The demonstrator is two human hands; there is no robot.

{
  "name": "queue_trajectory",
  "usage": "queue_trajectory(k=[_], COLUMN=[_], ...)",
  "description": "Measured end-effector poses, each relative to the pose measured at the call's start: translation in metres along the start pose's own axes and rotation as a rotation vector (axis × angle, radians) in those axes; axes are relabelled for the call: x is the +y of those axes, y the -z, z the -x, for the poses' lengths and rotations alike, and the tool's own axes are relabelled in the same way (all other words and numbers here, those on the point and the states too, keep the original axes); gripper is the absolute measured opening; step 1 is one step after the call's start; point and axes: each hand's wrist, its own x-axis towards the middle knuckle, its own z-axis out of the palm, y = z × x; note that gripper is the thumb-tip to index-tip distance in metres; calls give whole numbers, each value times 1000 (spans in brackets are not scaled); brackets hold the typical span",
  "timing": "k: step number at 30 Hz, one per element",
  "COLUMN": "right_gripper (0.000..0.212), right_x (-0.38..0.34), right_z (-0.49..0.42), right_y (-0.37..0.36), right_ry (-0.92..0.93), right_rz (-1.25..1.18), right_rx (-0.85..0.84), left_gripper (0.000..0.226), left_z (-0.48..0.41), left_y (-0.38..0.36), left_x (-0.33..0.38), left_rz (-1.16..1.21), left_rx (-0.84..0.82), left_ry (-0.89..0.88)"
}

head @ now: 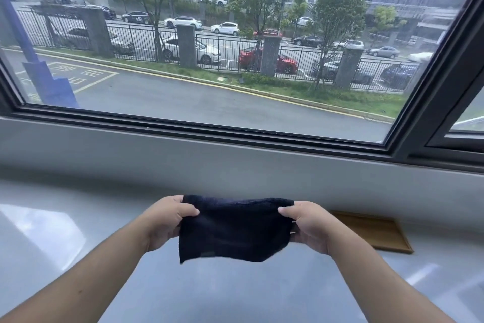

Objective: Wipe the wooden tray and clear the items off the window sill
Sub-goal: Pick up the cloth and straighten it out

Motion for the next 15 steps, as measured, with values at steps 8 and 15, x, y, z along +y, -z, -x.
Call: queue_trajectory(k=[8,15], right_gripper=[35,15], right_x=[9,17], right_z=[-4,1], right_y=[10,11], right_ry=[174,264], right_rz=[309,682], right_rx=[233,335], left_gripper=[40,18], left_z=[-3,-4], left_y=[2,-5], left_x=[-10,-4], left_rz=[-480,-763], left_rx=[320,369], left_ry=[-75,-208])
